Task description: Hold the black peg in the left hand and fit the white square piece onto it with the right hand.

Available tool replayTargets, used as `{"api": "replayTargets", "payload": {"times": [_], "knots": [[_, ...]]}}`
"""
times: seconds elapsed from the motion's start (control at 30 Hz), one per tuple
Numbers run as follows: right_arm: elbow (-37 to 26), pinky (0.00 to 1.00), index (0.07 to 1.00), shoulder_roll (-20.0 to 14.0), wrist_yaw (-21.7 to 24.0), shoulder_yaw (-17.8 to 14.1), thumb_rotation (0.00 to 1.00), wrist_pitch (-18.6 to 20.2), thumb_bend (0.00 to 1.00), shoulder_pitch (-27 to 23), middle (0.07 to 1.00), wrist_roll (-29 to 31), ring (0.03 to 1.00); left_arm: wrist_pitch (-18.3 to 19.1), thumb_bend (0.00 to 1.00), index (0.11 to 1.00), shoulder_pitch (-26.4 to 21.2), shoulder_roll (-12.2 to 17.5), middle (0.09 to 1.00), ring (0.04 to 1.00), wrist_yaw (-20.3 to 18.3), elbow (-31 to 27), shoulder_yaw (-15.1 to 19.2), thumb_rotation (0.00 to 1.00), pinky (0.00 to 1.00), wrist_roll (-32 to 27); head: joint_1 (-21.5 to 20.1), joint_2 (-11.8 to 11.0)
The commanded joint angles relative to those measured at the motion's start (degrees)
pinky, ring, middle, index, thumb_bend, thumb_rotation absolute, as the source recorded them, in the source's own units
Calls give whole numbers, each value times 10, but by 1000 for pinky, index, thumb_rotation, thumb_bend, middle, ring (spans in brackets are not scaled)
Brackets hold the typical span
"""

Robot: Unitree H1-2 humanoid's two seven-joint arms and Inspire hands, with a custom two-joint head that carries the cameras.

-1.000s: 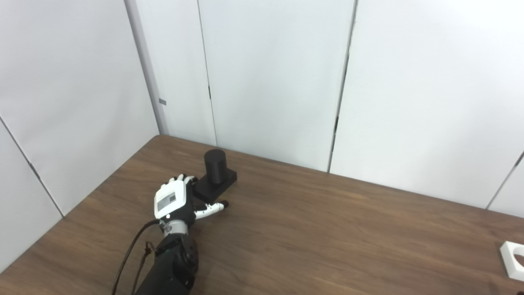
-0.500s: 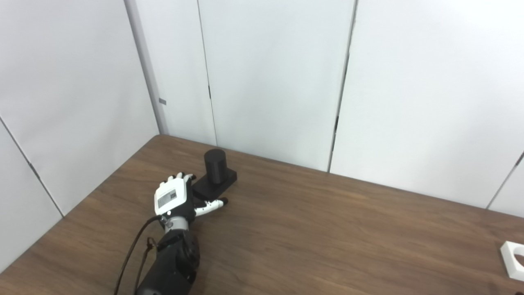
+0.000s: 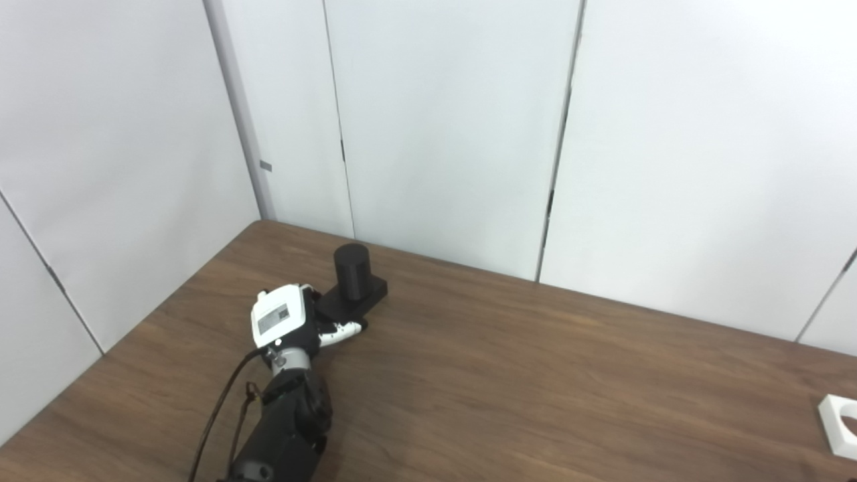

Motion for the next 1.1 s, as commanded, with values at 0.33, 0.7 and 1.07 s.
{"api": "replayTargets", "payload": {"times": [0.33,0.7,1.07], "knots": [[-39,1000,1000,-16,5,7,1000,-7,775,107,990,16,1000,-61,539,484,-50,16,740,815,102,29,-3,79,1000,-43,-7,0],[-39,1000,1000,-7,-7,18,1000,-5,712,102,966,8,1000,-91,523,483,-23,28,714,795,92,0,-9,54,1000,-69,-27,1],[-49,1000,1000,-7,-11,26,1000,-6,682,106,962,8,1000,-140,522,485,108,35,834,930,-8,-232,-64,64,1000,-64,-43,13]]}}
